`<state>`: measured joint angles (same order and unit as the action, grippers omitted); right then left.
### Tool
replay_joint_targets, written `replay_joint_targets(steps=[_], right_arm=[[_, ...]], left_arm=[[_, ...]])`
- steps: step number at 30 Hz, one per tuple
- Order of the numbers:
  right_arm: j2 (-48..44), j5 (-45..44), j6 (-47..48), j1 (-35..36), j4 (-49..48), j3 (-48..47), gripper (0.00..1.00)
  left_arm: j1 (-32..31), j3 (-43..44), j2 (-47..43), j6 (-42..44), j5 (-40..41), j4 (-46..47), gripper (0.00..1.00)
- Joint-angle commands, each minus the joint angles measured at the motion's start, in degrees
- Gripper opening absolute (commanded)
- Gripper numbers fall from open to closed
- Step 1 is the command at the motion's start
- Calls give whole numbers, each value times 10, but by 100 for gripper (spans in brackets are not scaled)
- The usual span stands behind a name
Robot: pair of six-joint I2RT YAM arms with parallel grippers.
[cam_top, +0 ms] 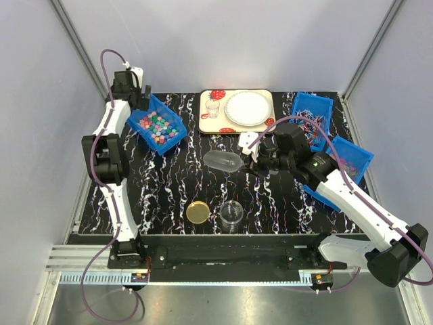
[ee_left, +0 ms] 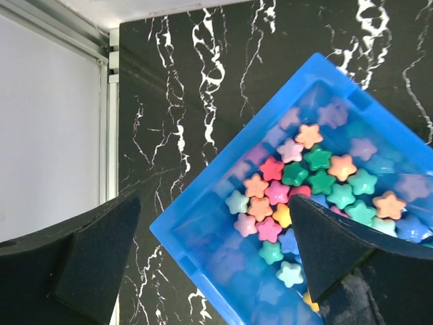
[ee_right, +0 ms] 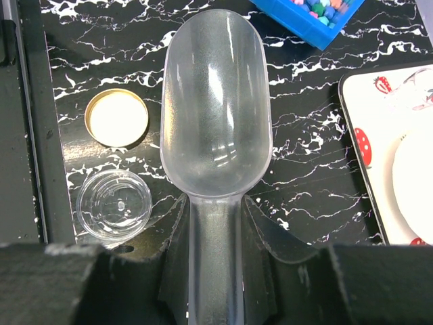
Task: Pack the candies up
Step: Scoop the fake candies from the storage box.
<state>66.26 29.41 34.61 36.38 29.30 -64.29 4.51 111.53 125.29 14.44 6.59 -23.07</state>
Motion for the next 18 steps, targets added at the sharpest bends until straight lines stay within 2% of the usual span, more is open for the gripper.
replay_joint_targets(steps=[1,10,18], right_arm=[[-17,-3,-4,4,-31,0,0],[-12,2,-8,4,-31,-4,0],[-16,2,-9,4,-31,-4,0]], left_arm=[[3,33,3,7,14,17,99],[-2,115,53,-3,37,-89,99],[-9,128,64,2,47,-123,98]])
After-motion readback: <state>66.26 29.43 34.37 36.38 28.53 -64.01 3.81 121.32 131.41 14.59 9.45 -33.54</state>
